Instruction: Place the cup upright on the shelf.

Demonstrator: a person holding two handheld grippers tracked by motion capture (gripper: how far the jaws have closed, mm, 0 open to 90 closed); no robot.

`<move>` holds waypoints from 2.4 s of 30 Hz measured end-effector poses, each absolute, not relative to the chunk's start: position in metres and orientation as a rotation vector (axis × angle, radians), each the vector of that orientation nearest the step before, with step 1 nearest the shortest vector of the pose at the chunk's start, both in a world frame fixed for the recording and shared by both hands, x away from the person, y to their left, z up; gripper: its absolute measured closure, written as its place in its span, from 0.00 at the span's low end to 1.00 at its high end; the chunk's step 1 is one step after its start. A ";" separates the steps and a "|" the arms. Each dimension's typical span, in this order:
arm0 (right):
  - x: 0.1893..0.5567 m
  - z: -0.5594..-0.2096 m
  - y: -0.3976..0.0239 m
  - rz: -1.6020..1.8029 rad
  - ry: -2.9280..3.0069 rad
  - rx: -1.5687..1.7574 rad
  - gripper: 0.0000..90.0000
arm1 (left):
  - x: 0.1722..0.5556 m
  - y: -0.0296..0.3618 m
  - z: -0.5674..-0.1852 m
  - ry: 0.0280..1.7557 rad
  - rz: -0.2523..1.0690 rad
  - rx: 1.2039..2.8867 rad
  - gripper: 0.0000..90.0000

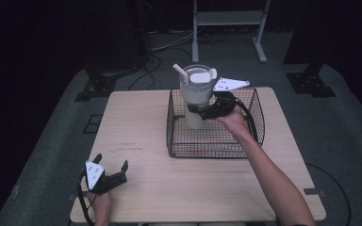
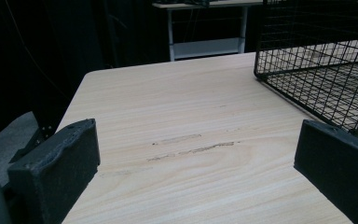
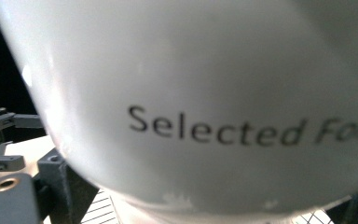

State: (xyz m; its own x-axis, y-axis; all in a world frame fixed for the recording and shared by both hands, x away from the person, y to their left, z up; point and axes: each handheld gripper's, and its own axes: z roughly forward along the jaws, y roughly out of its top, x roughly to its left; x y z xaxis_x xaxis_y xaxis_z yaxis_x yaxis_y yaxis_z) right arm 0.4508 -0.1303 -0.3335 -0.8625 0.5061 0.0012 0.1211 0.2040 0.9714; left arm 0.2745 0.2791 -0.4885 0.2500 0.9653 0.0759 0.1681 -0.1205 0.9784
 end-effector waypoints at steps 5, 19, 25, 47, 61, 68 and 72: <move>0.460 -0.340 -0.128 1.692 2.179 0.600 0.09 | 0.274 0.279 -0.488 1.098 1.005 1.527 0.00; 0.487 -0.372 -0.127 1.628 2.261 0.666 0.09 | 0.275 0.280 -0.488 1.097 0.999 1.525 0.00; 0.494 -0.382 -0.122 1.619 2.286 0.665 0.09 | 0.275 0.280 -0.488 1.095 0.996 1.527 0.00; 0.510 -0.412 -0.109 1.540 2.391 0.698 0.09 | 0.275 0.280 -0.489 1.085 0.994 1.531 0.00; 0.512 -0.420 -0.110 1.518 2.407 0.651 0.08 | 0.275 0.279 -0.489 1.086 0.996 1.533 0.00; 0.508 -0.422 -0.110 1.509 2.393 0.622 0.08 | 0.275 0.279 -0.489 1.086 0.996 1.534 0.00; 0.506 -0.424 -0.113 1.519 2.382 0.600 0.08 | 0.275 0.279 -0.489 1.085 0.997 1.534 0.00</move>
State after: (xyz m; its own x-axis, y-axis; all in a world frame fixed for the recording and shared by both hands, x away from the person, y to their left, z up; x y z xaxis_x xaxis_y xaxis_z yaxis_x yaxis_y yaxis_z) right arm 0.5065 -0.1132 -0.4240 -0.8833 0.4688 0.0081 0.2052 0.3709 0.9057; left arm 0.2746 0.2788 -0.4887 0.2667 0.9602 0.0828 0.1643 -0.1300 0.9778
